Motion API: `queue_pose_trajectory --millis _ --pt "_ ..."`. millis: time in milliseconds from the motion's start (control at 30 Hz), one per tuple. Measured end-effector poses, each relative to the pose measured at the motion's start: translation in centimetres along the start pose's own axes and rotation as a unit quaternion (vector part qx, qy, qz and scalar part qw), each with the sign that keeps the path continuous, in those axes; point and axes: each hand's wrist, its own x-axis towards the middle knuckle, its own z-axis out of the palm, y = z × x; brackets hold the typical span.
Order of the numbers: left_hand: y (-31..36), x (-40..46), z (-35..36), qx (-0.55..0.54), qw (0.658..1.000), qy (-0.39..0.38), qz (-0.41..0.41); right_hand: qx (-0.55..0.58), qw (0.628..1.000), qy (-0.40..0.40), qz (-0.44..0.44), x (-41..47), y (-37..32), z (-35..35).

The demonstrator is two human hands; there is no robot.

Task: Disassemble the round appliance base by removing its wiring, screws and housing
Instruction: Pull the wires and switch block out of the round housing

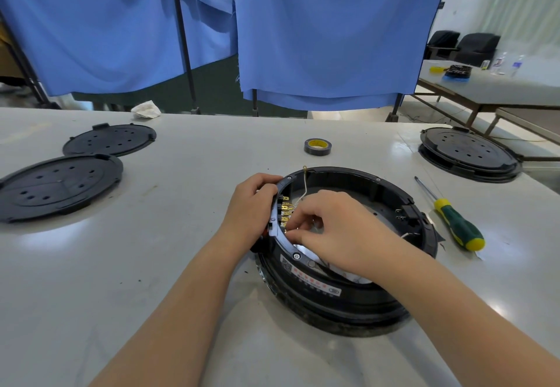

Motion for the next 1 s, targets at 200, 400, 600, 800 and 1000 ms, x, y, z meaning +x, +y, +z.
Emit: queue_pose_trajectory --millis 200,400,600,800,1000 --pt "-0.05 0.00 -0.04 0.000 1.000 0.000 0.009 -0.022 1.000 -0.002 -0.015 -0.11 -0.16 -0.08" --pt "-0.03 0.02 0.01 -0.003 1.000 0.003 0.006 -0.021 1.000 0.003 -0.002 -0.30 -0.33 -0.05" --pt "-0.11 0.09 -0.03 -0.005 1.000 0.000 0.011 -0.033 0.999 0.000 -0.026 -0.25 -0.27 -0.12" --pt "-0.16 0.12 -0.02 -0.012 1.000 0.001 0.009 -0.029 0.999 0.011 -0.017 -0.34 -0.22 0.01" --pt "-0.20 0.13 -0.03 -0.012 1.000 -0.003 0.007 -0.034 0.999 0.005 -0.035 -0.13 -0.19 0.00"
